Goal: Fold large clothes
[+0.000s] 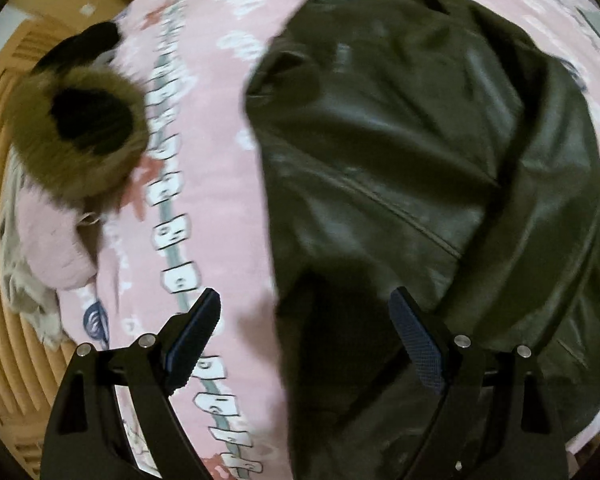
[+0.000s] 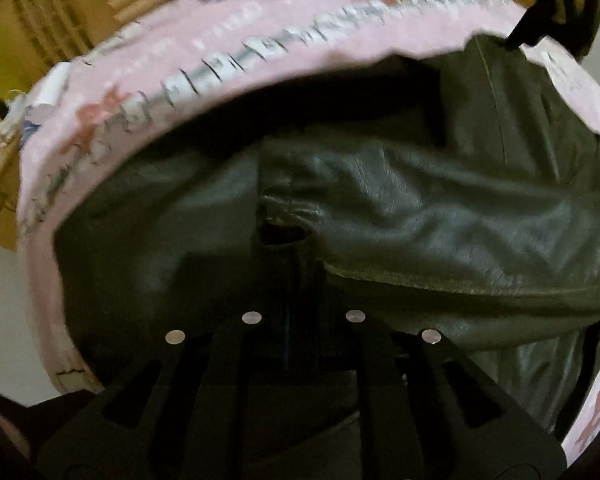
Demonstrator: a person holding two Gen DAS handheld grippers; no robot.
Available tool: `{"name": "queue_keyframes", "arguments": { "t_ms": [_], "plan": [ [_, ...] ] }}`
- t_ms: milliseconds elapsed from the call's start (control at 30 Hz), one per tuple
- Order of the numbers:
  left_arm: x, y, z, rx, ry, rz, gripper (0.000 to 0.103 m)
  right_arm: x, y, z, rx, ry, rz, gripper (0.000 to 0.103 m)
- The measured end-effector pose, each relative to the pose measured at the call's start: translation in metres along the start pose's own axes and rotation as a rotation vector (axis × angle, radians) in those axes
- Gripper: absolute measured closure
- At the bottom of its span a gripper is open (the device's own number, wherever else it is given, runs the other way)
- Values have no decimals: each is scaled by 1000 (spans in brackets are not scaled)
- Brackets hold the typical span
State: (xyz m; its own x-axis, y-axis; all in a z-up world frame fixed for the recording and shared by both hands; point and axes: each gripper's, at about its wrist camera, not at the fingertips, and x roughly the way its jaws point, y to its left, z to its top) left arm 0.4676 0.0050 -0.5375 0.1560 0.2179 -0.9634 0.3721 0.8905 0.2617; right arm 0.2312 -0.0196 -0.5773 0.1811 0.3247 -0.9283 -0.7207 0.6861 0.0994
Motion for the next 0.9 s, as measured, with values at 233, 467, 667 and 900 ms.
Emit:
{"name": "queue_keyframes", "arguments": {
  "t_ms": [233,467,667,900],
  "plan": [
    [1,-14,-5,24,21,-73,20,-19,-45,-15,378,35,195,59],
    [-8,-11,-8,-13,31,-108,20,-66,-76,-40,680,-72,301,13],
    [-22,-24,-11,-42,9,-199,17,-143,-189,-68,879,-203,27,13],
    [-3,-98,-17,35,4,-321,17,-141,-391,21,863,-94,-98,13]
  ]
}}
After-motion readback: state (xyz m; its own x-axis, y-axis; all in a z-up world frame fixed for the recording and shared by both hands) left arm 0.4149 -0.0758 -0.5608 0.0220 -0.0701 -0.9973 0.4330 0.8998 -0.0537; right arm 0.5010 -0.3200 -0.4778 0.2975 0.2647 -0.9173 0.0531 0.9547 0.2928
